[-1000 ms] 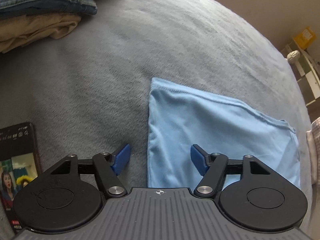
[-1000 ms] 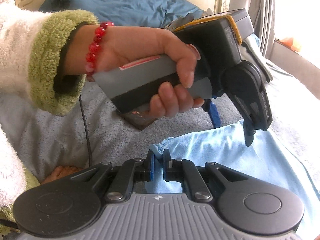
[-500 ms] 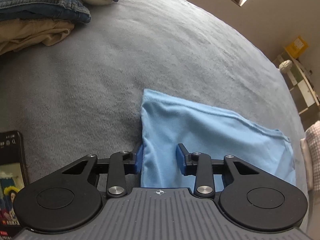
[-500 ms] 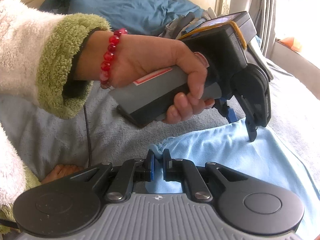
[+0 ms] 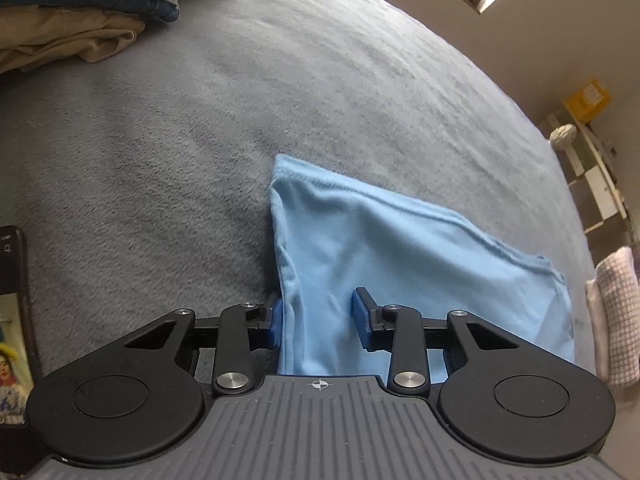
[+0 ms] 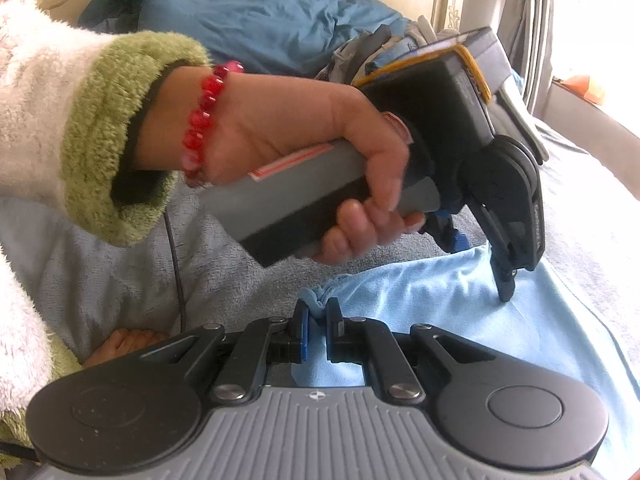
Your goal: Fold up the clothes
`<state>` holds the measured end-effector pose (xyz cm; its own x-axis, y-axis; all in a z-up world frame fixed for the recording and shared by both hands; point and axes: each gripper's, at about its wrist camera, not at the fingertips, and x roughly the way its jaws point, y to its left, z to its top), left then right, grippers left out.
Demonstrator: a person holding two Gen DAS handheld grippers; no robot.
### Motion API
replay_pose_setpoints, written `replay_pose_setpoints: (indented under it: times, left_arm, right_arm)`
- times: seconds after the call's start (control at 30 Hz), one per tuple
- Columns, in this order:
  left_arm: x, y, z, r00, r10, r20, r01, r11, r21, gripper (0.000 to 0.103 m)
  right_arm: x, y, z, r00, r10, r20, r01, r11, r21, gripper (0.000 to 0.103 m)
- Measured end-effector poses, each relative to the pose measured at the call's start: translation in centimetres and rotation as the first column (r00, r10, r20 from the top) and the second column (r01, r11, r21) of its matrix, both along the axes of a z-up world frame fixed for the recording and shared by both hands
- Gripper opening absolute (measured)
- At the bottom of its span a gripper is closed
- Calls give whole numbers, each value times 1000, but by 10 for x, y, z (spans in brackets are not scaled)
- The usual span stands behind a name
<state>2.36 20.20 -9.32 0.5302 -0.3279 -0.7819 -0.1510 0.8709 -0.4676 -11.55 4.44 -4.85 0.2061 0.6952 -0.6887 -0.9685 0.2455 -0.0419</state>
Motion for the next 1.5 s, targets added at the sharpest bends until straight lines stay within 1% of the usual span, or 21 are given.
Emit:
replay_pose_setpoints:
  times: [0.27, 0.3, 0.4, 0.43, 0.57, 0.67, 0.77, 0.87, 1.03, 1.5]
  left_arm:
    - [5, 0, -2, 1000, 16, 25, -16, 1000, -8, 33]
    - [5, -1, -1, 999, 16, 28, -16, 1000, -6, 31]
    - [3, -1, 0, 999, 15, 31, -15, 1000, -10, 16]
    - [3, -1, 1, 999, 14, 32, -14, 1000, -17, 13]
    - [3, -1, 2, 999, 4, 34, -3, 999, -37, 13]
    - [5, -1, -3, 1000, 3, 9, -2, 998, -59, 13]
    - [6, 1, -5, 1000, 8, 2, -8, 997, -72, 14]
    - [5, -2, -3, 1000, 2, 10, -2, 999, -48, 13]
    - [4, -7, -1, 1000, -2, 22, 3, 1000, -8, 7]
    - [4, -11, 2, 1000, 0, 29, -1, 1000, 15, 7]
  right_arm:
    - [-1, 0, 1, 1000, -4, 1, 4, 1000, -3, 8]
    - [-1, 0, 1, 1000, -3, 2, 3, 1000, -4, 8]
    - [-2, 1, 1, 1000, -2, 0, 2, 1000, -6, 8]
    - [-1, 1, 2, 1000, -2, 0, 2, 1000, -6, 8]
    - [-1, 1, 2, 1000, -2, -2, 2, 1000, -8, 8]
    - [0, 2, 1, 1000, -2, -5, 2, 1000, -8, 8]
    - [1, 2, 1, 1000, -2, -7, 2, 1000, -9, 8]
    - [2, 3, 2, 1000, -1, -9, 1, 1000, -9, 8]
    - [2, 3, 2, 1000, -1, -8, 1, 1000, -8, 8]
    - [2, 5, -3, 1000, -1, -3, 1, 1000, -9, 8]
